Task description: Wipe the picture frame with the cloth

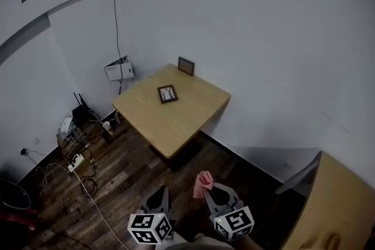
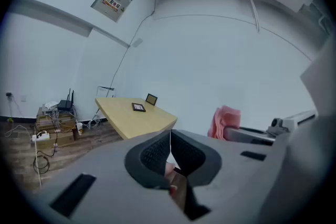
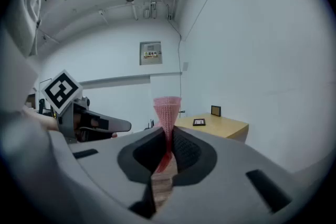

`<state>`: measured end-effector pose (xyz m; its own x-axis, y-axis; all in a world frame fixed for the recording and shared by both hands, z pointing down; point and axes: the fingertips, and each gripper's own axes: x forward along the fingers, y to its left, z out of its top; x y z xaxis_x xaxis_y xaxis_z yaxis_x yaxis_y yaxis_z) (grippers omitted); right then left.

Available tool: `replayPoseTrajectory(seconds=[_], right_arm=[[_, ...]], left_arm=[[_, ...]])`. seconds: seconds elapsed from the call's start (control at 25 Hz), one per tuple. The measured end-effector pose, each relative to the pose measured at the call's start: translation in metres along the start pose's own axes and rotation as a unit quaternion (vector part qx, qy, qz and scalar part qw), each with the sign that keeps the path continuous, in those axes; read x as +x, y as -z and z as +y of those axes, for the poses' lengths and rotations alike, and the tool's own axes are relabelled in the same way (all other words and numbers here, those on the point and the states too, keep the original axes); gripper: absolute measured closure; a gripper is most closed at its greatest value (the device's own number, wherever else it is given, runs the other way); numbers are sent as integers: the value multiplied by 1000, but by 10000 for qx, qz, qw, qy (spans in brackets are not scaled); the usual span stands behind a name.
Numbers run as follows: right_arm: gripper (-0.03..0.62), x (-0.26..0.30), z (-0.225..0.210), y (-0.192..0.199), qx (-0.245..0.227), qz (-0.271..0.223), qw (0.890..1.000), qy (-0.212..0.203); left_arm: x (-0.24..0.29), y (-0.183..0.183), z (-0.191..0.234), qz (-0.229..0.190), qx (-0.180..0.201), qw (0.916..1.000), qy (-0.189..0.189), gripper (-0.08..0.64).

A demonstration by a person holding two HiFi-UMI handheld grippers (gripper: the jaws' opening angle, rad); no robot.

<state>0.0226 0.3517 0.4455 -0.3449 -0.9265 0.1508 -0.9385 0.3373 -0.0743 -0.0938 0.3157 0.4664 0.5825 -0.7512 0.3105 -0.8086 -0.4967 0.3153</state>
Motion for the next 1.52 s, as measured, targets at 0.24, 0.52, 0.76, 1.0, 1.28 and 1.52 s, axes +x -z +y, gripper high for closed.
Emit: replayPoseTrajectory(seconds=[0.24, 0.52, 0.76, 1.0, 1.28, 1.52], right_arm=[[575, -3, 38, 3, -118, 77, 9998, -121], [575, -14, 44, 6, -202, 142, 9995, -184], [574, -19, 37, 9, -9, 107, 9998, -161], [574, -10, 26, 6, 250, 15, 9995, -202], [574, 19, -7, 17, 308, 152, 9994, -3], [574, 68, -37, 9, 304, 193, 9993, -27]], left_arm=[[-19, 8, 4, 2, -106, 9999, 81, 554], [-25, 15, -7, 0, -158, 9998, 152, 554], [-30, 16, -14, -19, -220, 9997, 143, 554], [-22, 16, -8, 30, -202, 9998, 47, 554], [23, 10, 9, 149, -260, 9995, 65, 554], [78, -13, 23, 165, -250, 9994, 183, 554]])
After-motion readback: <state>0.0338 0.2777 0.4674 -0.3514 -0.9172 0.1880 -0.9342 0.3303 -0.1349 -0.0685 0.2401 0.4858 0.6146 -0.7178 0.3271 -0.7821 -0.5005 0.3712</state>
